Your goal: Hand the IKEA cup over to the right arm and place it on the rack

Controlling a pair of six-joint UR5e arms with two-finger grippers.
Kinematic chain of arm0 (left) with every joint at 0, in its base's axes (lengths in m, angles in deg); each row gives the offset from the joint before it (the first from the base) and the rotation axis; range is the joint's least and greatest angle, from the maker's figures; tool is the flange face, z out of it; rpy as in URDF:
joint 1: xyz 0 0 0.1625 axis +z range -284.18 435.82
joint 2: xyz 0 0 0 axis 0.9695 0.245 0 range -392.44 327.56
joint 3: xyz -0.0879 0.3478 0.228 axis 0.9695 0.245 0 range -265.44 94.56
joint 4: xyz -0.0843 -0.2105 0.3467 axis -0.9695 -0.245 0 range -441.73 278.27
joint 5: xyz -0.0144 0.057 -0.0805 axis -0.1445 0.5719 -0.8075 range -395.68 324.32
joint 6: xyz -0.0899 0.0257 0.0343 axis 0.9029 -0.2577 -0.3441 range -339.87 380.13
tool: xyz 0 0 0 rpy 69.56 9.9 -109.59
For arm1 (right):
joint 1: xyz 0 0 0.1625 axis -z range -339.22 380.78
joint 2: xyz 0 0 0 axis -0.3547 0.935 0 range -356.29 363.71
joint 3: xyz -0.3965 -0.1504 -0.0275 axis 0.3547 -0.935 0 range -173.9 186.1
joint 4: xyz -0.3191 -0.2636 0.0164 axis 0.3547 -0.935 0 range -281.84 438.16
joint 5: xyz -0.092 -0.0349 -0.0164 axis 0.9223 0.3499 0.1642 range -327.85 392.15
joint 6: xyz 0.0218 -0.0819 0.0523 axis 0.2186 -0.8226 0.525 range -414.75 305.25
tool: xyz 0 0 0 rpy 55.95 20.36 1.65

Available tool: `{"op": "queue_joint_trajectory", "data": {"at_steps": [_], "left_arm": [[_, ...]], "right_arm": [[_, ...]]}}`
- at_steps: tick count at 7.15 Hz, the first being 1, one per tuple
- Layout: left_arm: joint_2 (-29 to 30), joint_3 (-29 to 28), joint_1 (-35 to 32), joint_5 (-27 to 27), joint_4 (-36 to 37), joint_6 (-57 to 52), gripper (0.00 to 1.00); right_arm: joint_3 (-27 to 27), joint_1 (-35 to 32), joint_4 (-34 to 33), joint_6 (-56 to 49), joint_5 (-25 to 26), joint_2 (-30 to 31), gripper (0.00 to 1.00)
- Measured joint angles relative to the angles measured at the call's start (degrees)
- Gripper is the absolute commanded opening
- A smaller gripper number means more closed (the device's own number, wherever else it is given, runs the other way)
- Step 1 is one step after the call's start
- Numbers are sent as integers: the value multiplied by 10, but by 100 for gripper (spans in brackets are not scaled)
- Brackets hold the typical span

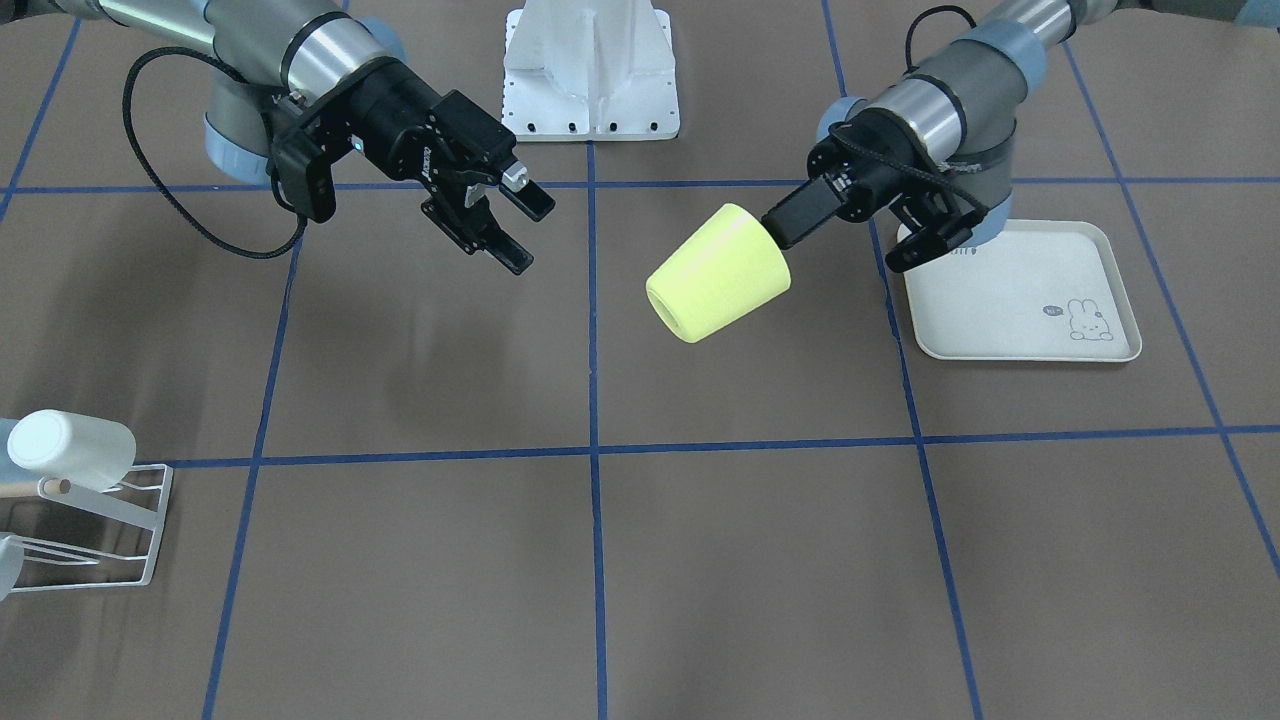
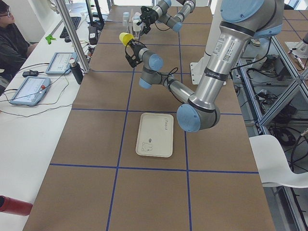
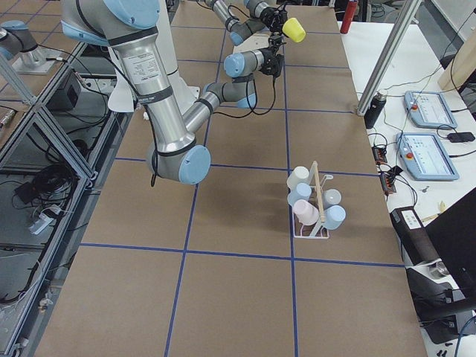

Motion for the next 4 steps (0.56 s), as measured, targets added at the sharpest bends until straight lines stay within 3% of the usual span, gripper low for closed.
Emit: {"op": "queue_joint_trajectory", "data": {"at_steps": [2, 4], "left_arm": [[27, -49, 40, 66, -71, 19, 0], [53, -87, 67, 96, -106, 24, 0]], "right_arm": [[-3, 1, 8, 1, 3, -3, 100], [-3, 1, 10, 1, 3, -4, 100]]}}
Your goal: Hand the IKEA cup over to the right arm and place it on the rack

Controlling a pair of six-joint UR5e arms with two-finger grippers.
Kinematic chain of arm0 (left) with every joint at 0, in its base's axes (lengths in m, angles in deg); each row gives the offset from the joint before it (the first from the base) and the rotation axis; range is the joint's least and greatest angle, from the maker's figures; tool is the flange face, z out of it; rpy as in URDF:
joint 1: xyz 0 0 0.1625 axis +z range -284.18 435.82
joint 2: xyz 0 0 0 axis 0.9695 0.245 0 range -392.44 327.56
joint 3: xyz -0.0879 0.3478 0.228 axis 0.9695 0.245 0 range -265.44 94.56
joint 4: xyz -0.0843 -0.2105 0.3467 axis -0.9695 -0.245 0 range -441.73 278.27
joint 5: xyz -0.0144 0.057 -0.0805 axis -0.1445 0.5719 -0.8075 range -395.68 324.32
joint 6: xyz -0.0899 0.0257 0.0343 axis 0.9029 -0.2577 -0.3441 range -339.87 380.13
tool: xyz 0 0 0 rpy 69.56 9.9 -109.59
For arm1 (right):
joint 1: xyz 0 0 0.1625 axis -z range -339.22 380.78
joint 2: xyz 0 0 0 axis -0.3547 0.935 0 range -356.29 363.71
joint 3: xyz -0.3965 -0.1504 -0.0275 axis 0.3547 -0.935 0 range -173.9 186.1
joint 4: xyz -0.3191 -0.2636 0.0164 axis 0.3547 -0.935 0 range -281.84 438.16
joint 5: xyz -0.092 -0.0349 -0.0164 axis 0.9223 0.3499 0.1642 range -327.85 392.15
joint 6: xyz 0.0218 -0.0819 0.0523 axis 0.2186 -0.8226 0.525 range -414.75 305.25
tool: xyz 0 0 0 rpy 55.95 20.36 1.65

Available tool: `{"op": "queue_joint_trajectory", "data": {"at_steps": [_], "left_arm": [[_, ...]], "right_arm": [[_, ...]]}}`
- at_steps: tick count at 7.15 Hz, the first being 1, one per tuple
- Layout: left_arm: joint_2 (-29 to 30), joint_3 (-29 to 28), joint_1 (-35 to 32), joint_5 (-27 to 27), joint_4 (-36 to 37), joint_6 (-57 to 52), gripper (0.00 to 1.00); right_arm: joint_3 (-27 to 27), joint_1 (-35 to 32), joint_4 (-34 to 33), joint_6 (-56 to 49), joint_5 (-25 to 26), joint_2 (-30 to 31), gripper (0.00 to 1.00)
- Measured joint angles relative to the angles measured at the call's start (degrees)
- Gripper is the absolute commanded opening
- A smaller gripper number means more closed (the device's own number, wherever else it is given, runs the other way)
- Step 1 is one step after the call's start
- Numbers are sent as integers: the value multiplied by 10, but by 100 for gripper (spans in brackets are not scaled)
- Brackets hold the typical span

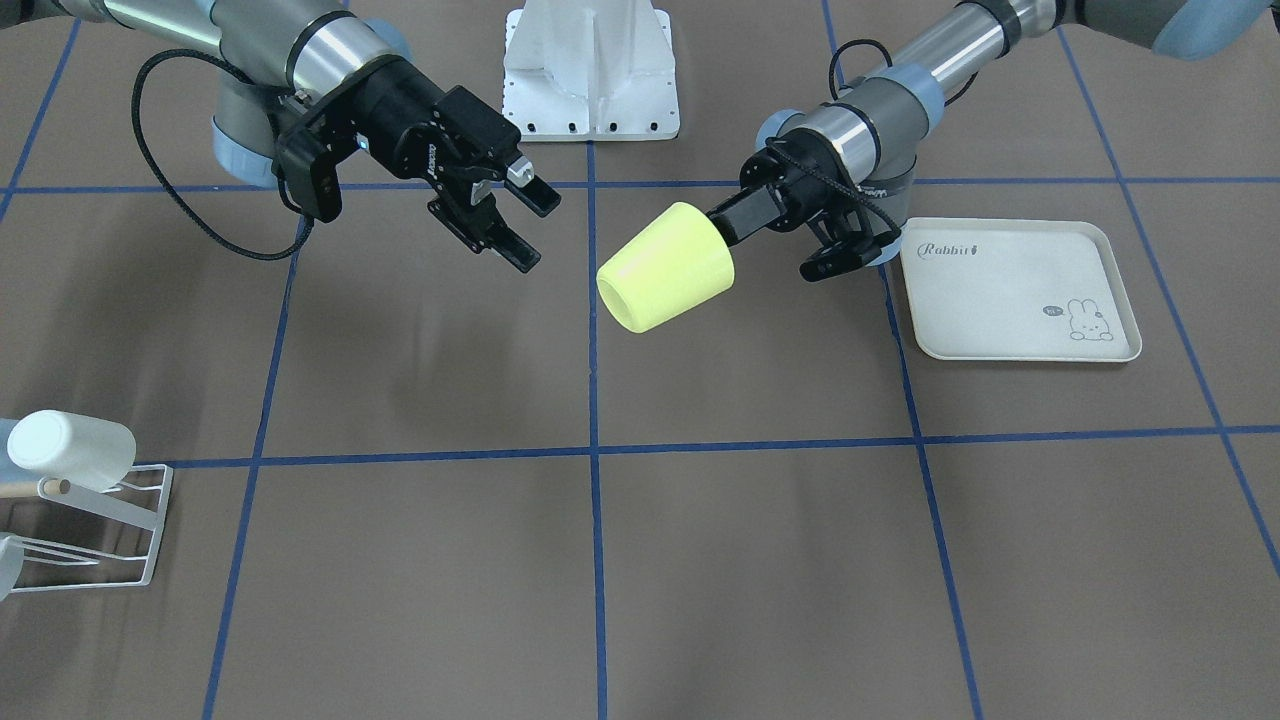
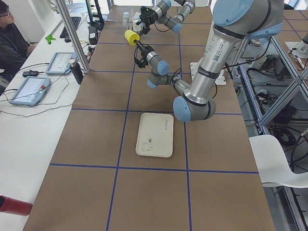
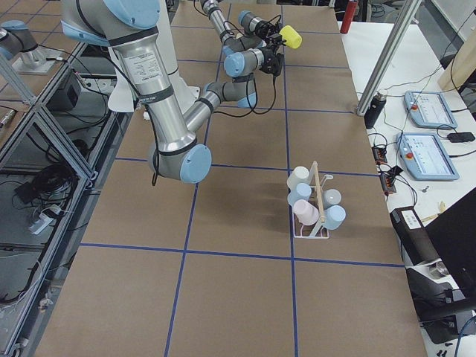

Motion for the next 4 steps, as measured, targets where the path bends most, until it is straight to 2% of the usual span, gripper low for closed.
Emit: {"op": "queue_joint_trajectory", "data": {"at_steps": [4], "left_arm": [[19, -8, 36, 19, -8, 0, 0]], "right_arm": [[-2, 0, 0, 0, -1, 1, 100]]}}
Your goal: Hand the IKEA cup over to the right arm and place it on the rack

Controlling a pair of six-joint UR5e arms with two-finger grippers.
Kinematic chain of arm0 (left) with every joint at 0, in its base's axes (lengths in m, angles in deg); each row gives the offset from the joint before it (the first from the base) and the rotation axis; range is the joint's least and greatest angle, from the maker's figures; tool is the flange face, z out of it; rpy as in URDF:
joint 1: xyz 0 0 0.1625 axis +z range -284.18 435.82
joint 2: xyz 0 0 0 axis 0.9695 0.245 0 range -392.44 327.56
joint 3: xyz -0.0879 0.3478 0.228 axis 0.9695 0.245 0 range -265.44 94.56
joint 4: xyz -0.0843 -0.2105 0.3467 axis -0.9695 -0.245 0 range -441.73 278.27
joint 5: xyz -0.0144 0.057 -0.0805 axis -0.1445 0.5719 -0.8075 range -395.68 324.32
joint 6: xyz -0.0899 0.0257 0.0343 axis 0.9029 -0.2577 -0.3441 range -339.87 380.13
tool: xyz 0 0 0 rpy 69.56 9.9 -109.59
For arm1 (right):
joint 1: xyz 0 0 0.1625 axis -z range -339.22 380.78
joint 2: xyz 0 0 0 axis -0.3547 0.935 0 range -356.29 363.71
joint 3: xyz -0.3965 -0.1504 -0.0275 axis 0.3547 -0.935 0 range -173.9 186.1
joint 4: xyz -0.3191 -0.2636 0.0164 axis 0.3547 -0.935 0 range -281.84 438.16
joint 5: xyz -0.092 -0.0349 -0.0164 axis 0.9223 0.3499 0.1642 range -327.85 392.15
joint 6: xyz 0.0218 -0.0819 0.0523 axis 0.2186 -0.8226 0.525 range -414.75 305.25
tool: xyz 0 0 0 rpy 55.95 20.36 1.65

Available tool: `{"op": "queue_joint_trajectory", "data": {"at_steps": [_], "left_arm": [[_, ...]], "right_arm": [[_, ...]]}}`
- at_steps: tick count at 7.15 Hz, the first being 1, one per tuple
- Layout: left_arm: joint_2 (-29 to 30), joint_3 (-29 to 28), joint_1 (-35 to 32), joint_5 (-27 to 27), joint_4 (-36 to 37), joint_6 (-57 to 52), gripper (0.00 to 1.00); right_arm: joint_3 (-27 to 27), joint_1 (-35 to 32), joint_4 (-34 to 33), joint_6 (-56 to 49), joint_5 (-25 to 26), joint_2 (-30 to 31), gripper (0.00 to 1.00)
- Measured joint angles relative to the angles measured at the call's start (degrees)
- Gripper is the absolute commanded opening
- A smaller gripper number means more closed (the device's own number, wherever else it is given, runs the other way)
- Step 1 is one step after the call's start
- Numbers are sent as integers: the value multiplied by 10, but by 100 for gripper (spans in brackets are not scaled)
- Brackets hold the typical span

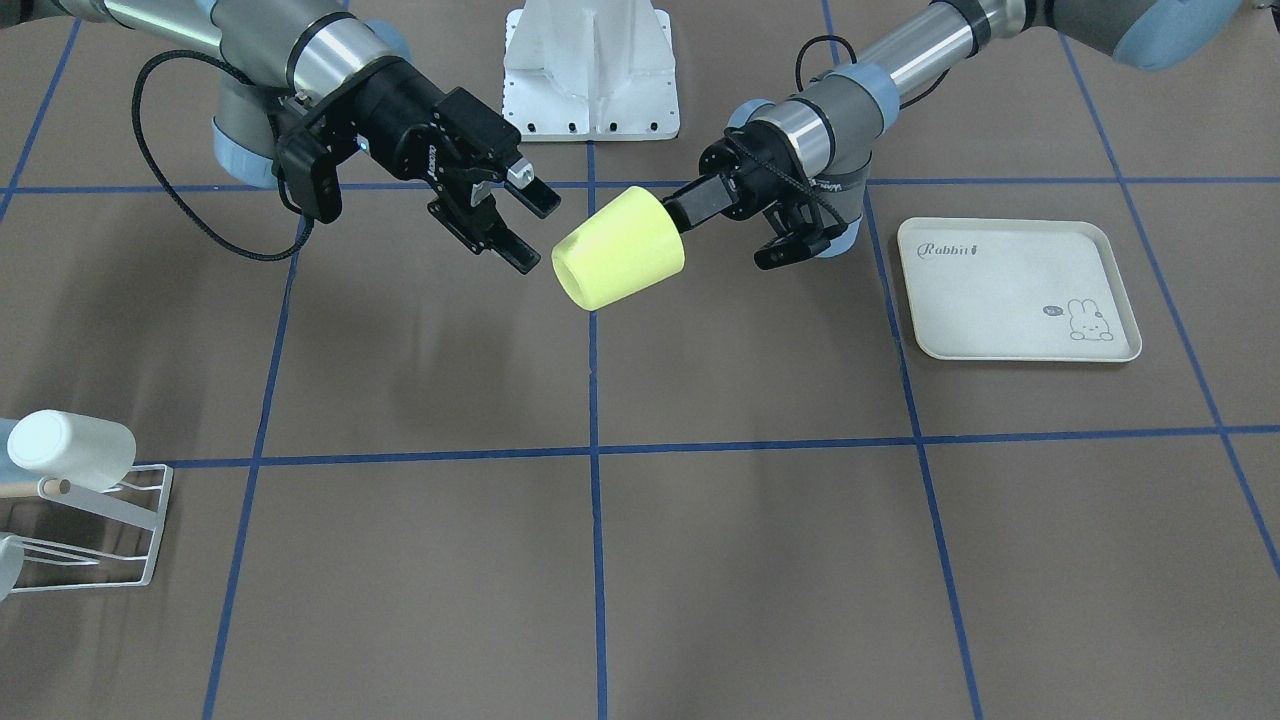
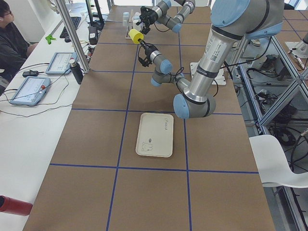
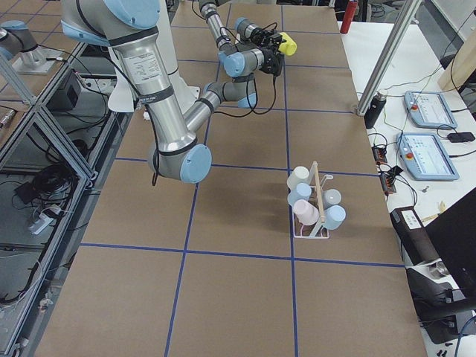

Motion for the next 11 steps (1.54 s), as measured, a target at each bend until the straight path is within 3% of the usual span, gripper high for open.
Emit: {"op": "queue_joint_trajectory", "data": {"at_steps": [11], "left_arm": [[30, -1, 39, 33, 8, -1, 0]], "right_arm": [[-7, 3, 10, 22, 0, -2, 95]]}}
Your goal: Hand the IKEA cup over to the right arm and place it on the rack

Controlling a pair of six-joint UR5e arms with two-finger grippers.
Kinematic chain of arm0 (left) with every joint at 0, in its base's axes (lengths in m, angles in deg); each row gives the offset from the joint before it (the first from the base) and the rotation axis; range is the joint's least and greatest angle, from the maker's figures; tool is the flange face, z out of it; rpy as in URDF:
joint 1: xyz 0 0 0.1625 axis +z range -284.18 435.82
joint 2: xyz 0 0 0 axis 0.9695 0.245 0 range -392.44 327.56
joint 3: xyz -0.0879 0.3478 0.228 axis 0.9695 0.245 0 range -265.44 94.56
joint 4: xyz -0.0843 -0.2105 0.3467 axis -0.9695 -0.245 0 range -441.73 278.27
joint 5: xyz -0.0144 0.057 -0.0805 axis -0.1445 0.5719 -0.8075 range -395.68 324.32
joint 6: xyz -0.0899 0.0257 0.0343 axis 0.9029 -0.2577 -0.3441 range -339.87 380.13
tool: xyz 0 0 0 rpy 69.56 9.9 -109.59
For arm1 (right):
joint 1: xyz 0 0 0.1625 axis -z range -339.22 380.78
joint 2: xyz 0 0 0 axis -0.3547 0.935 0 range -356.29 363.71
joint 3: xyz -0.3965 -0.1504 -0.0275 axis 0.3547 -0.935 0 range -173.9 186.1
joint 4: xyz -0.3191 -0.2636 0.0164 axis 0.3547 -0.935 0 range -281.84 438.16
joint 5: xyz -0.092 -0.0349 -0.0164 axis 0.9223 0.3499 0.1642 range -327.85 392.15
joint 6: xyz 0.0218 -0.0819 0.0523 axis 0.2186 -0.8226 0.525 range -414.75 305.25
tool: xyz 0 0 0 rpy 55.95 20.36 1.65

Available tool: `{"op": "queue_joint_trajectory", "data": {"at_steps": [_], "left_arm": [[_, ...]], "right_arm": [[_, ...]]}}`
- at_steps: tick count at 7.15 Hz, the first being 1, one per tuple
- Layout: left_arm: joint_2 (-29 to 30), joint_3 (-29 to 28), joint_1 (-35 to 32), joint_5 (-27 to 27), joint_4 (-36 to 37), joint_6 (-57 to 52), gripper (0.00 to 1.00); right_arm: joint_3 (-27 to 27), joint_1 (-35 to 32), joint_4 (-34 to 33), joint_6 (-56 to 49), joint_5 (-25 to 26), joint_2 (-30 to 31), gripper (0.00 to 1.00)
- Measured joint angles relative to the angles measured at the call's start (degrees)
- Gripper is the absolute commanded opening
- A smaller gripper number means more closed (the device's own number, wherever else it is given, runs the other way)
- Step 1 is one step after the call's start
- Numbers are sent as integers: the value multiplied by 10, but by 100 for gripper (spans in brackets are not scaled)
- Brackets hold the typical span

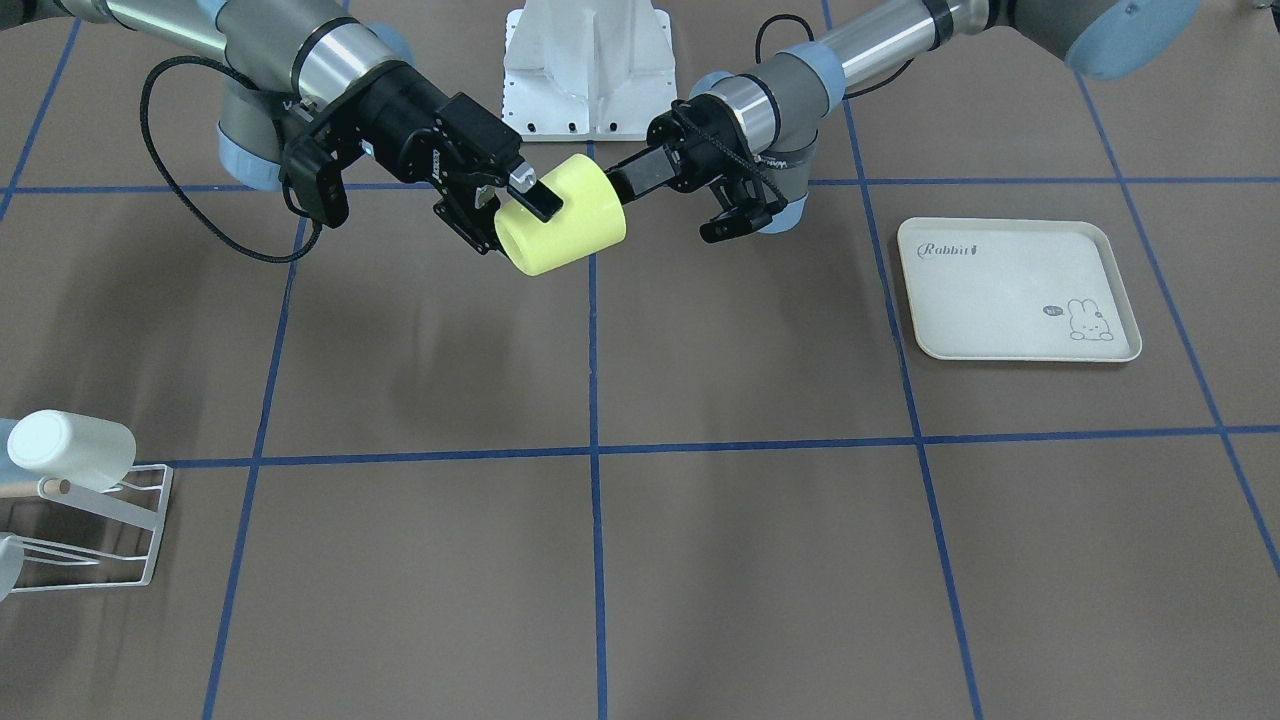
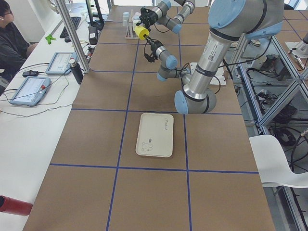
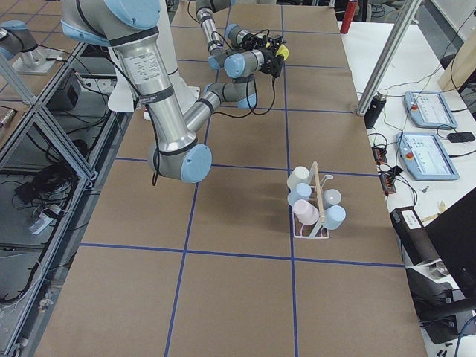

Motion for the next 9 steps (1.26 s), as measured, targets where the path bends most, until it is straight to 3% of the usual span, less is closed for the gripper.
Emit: {"op": "queue_joint_trajectory", "data": {"at_steps": [4, 5, 6, 7, 8, 9], "left_arm": [[5, -2, 1, 0, 1, 0, 0], [6, -3, 1, 1, 1, 0, 0], [8, -5, 1, 1, 1, 0, 0], [9, -7, 0, 1, 1, 0, 1], [10, -8, 0, 0, 1, 0, 99], [9, -9, 0, 0, 0, -1, 100]], "right_arm": [[-4, 0, 2, 2, 0, 0, 95], [-4, 0, 3, 2, 0, 0, 84], [-4, 0, 5, 2, 0, 0, 50], [-5, 0, 9, 3, 0, 0, 1], [-5, 0, 12, 3, 0, 0, 0], [-7, 0, 15, 3, 0, 1, 0]]}}
